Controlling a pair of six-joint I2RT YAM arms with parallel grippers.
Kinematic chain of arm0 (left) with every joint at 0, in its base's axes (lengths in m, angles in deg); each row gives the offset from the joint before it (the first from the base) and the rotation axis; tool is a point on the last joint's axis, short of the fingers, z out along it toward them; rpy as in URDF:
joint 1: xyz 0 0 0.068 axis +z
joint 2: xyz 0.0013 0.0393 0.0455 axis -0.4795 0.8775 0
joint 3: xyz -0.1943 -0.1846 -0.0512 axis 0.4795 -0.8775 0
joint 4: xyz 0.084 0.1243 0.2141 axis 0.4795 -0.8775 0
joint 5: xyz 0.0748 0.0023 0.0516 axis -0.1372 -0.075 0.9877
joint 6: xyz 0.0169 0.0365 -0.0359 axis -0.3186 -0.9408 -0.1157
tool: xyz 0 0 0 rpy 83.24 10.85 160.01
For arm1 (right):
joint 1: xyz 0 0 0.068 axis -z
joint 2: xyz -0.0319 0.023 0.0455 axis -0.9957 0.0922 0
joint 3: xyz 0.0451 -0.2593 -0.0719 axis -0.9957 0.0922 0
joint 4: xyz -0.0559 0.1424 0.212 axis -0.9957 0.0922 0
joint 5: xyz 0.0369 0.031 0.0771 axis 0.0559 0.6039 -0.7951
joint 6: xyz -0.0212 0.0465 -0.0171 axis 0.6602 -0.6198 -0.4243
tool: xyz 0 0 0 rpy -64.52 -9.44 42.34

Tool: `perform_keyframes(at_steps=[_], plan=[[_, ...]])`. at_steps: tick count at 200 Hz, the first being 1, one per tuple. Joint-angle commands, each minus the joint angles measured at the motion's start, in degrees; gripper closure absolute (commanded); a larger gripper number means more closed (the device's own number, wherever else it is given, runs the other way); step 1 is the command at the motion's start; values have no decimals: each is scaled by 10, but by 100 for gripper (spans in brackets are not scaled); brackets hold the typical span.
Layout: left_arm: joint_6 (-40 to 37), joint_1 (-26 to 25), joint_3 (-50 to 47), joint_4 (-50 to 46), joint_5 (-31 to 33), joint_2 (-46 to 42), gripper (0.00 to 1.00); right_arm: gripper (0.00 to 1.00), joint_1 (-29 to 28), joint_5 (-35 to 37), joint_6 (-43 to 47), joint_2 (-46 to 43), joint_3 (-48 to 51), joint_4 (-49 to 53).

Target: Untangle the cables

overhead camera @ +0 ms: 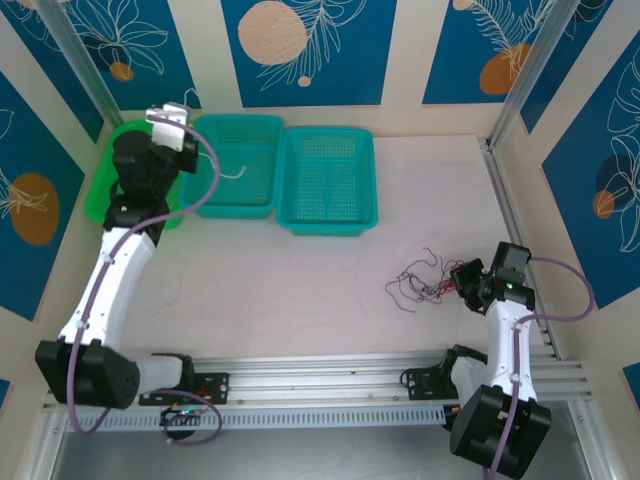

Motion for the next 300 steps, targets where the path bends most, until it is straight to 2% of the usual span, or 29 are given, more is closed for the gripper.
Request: perform_keyframes(at_steps=[1, 39, 75, 96, 111, 132, 156, 180, 196, 244, 263, 284, 300], plan=[[36, 55, 34, -27, 18, 46, 100, 100, 1, -7, 1, -2, -4, 2], [81, 150, 80, -26, 10, 155, 100, 100, 3, -11, 2, -3, -2, 4], [78, 205, 124, -24, 11, 240, 100, 100, 3, -15, 6, -2, -8, 10], [73, 216, 135, -26, -2, 260, 65, 100, 3, -14, 11, -1, -17, 20], [83, 217, 124, -18, -22, 247, 47, 100, 3, -16, 10, -3, -17, 24], [125, 217, 99, 1, -67, 207, 33, 100, 0, -24, 4, -7, -11, 24], [184, 205, 77, 7, -149, 158, 30, 100, -2, -39, 4, -14, -9, 23], [226, 164, 48, 19, -224, 100, 28, 100, -5, -95, 17, -17, -11, 12], [249, 118, 5, 49, -257, 52, 27, 100, -10, -135, 19, -18, -16, 4], [220, -95, -159, 132, -316, -65, 26, 100, -60, -193, 14, -17, -55, 8], [170, -191, -216, 155, -353, -87, 26, 100, -89, -221, 5, -14, -75, -4], [59, -289, -261, 139, -391, -104, 25, 100, -135, -231, -3, -11, -99, -24], [-13, -345, -285, 130, -406, -109, 25, 100, -176, -225, -7, -7, -122, -38]])
